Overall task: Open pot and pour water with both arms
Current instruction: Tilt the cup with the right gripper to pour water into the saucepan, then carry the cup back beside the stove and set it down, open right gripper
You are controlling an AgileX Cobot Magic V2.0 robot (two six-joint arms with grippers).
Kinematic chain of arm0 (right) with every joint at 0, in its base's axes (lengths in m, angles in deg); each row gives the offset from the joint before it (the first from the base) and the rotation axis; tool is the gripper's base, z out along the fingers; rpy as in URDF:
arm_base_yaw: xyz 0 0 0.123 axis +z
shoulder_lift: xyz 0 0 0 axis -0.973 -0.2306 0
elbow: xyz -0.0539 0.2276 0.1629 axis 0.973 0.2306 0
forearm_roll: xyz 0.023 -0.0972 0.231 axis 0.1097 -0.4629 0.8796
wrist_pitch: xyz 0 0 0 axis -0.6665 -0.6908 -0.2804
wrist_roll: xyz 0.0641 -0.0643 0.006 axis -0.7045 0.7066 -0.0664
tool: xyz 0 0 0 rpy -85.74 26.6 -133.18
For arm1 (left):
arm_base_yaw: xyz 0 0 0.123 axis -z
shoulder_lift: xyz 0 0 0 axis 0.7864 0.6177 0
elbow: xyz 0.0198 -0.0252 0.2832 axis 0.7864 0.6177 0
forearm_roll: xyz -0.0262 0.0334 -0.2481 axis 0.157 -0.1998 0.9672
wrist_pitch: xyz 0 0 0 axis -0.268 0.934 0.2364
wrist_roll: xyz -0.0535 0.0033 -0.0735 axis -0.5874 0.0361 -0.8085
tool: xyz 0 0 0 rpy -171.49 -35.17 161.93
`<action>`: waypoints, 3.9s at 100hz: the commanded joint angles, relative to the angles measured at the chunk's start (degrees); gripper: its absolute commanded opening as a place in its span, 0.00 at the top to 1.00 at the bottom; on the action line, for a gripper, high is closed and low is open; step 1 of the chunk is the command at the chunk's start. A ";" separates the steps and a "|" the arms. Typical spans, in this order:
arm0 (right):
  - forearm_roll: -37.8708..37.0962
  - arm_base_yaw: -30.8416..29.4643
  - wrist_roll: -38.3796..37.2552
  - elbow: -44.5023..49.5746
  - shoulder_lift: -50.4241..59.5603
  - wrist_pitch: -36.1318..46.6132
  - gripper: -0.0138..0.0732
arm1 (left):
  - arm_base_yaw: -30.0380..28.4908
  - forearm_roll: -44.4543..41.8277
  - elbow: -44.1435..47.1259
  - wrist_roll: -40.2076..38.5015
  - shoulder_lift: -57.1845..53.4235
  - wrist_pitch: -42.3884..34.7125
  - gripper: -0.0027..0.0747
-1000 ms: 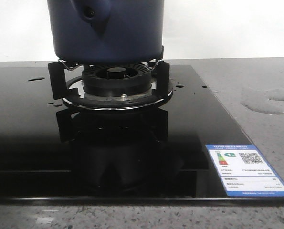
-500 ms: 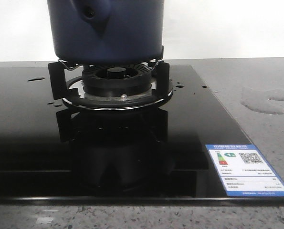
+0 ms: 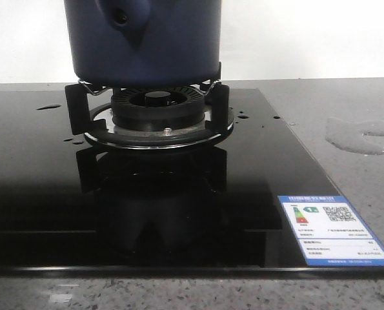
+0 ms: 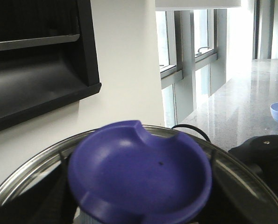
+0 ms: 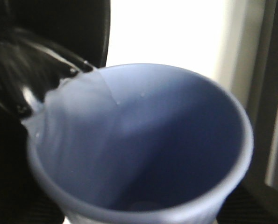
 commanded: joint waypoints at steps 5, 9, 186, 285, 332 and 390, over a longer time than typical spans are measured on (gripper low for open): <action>-5.74 -0.03 0.01 -1.93 2.27 1.17 0.48 | -0.08 5.59 -1.60 -0.58 -1.45 -1.36 0.57; -7.19 -0.03 0.01 -1.93 2.27 1.17 0.48 | -0.08 5.59 -1.60 -0.58 -1.45 -1.36 0.57; 2.12 -25.28 -85.93 28.78 23.10 4.26 0.48 | 0.03 5.75 -1.60 -0.03 3.43 -1.31 0.57; 3.92 -32.80 -85.82 35.80 18.29 27.93 0.41 | 0.03 7.76 -1.60 1.56 6.19 0.92 0.57; 3.92 -32.80 -85.90 35.80 18.73 29.50 0.17 | 0.03 7.76 -1.60 1.56 6.19 2.08 0.57; 4.06 -32.80 -85.90 35.80 41.15 28.38 0.17 | 5.99 8.13 -1.60 9.22 12.75 1.88 0.57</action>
